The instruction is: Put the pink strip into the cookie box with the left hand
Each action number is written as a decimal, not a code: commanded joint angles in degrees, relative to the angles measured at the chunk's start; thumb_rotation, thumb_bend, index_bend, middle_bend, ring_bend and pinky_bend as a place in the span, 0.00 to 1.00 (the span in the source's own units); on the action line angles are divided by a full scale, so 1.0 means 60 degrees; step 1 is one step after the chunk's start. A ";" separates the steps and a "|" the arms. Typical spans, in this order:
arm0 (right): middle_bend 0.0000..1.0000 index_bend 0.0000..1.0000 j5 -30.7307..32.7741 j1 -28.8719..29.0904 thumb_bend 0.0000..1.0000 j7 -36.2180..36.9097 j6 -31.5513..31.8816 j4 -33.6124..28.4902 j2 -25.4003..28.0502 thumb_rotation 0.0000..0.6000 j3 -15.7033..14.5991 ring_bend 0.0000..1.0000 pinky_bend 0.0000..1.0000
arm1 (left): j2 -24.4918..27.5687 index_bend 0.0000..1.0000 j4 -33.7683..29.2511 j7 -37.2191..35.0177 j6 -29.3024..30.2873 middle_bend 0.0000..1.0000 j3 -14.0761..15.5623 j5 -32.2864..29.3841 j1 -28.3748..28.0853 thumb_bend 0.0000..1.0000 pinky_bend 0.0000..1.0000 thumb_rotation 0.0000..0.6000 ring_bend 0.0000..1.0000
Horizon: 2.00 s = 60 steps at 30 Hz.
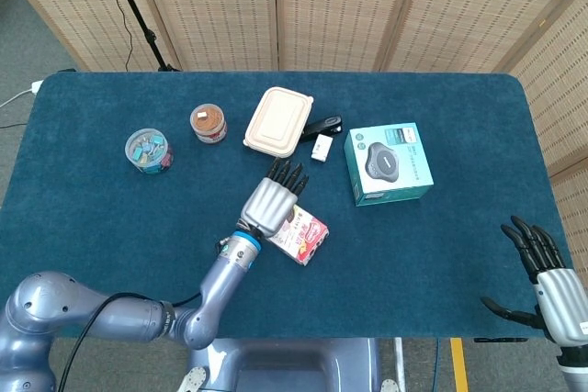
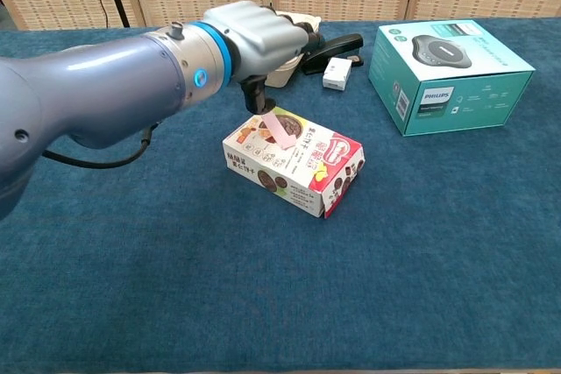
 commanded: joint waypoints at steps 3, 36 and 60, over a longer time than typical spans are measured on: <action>0.00 0.03 0.0035 0.0023 0.00 -0.0146 -0.0084 -0.0003 -0.0041 1.00 -0.0001 0.00 0.00 | 0.0996 0.00 -0.0945 -0.0819 0.0298 0.00 0.0010 0.0499 0.0567 0.28 0.00 1.00 0.00; 0.00 0.00 -0.1790 0.2029 0.05 -0.3910 -0.2878 -0.1109 -0.0371 1.00 -0.0188 0.00 0.00 | 0.7314 0.00 -0.3820 -0.9255 0.3419 0.00 0.3240 0.5030 0.8259 0.20 0.00 1.00 0.00; 0.00 0.10 0.2735 0.5149 1.00 -0.9362 -0.7084 -0.3236 -0.3006 1.00 0.1783 0.00 0.00 | 0.8247 0.00 -0.3279 -1.2471 0.3597 0.00 0.2714 0.6627 1.0038 0.21 0.00 1.00 0.00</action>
